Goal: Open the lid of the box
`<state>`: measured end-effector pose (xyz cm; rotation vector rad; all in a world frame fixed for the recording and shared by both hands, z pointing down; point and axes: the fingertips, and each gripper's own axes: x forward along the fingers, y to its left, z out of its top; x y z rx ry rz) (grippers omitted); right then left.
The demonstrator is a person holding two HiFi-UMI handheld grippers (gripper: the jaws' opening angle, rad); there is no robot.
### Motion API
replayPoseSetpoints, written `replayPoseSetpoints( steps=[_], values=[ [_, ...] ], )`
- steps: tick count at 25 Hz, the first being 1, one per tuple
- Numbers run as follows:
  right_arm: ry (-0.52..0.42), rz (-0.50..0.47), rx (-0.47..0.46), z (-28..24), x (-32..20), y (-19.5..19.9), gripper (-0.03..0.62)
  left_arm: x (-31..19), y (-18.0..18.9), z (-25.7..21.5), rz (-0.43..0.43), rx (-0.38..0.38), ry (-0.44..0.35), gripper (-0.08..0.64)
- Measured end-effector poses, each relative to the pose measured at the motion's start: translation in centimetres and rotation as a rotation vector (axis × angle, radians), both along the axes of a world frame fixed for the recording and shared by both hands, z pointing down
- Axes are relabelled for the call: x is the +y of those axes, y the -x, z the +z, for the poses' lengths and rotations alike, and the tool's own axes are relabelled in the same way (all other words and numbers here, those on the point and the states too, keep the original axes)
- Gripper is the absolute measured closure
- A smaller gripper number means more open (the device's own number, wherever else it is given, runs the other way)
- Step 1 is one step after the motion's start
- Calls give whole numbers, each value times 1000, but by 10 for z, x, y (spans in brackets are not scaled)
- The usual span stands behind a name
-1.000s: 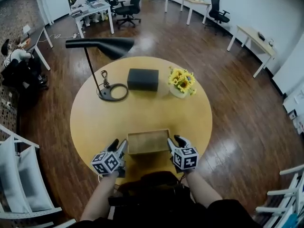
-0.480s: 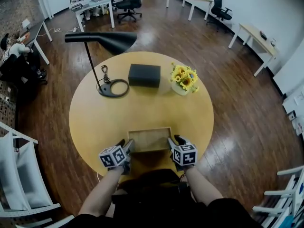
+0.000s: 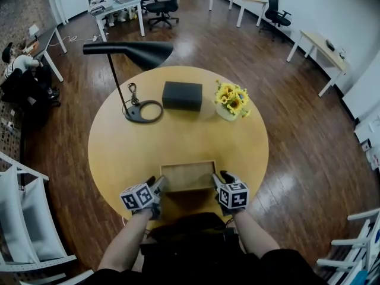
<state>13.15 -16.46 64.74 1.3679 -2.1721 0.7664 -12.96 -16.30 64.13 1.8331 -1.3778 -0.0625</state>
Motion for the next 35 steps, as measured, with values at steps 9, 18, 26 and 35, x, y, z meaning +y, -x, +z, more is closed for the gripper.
replayPoseSetpoints(
  steps=[9,18,26,35],
  values=[
    [-2,12,1,2,1,-2,453,4,40,-8,-77,14,-19,370],
    [-4,25,-16,1,1,-2,453,6,96,-14,-164,75,-58,400],
    [-10,31,-30,-1,2,-2,453,4,111,-33,-127,165,-120,436],
    [-6,35,-28,-2,2,-1,453,7,66,-14,-6,168,-45,373]
  ],
)
